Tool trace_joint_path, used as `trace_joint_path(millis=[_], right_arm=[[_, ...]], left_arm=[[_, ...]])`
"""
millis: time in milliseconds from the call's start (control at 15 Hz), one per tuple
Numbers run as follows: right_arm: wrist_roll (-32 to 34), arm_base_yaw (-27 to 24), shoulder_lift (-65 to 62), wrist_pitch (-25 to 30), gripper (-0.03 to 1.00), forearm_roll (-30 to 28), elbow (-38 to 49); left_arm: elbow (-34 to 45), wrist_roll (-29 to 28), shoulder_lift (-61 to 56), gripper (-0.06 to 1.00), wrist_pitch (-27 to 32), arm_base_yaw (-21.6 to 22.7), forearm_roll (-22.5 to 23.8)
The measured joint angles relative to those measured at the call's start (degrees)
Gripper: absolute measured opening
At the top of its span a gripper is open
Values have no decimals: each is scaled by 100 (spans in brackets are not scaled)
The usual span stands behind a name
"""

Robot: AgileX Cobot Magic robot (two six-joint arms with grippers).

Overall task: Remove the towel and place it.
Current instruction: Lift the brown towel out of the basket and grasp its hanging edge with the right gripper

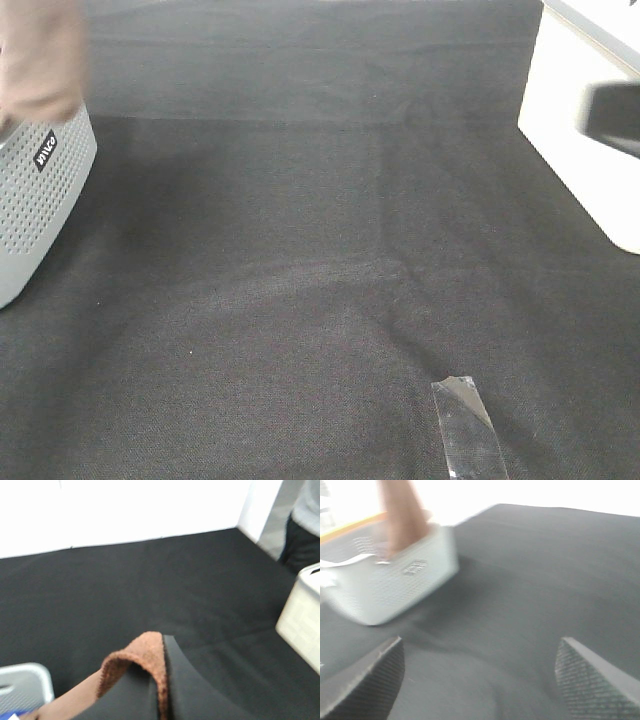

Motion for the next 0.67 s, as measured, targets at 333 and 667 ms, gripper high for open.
trace_joint_path(millis=[333, 667], right_arm=[[-3249, 80, 2859, 1341, 78, 2412, -745], [-3730, 1558, 4899, 1129, 77, 2636, -2137]], left_arm=[[0, -166, 138, 0, -481, -796, -97], [0, -292, 195, 0, -808, -1387, -189]])
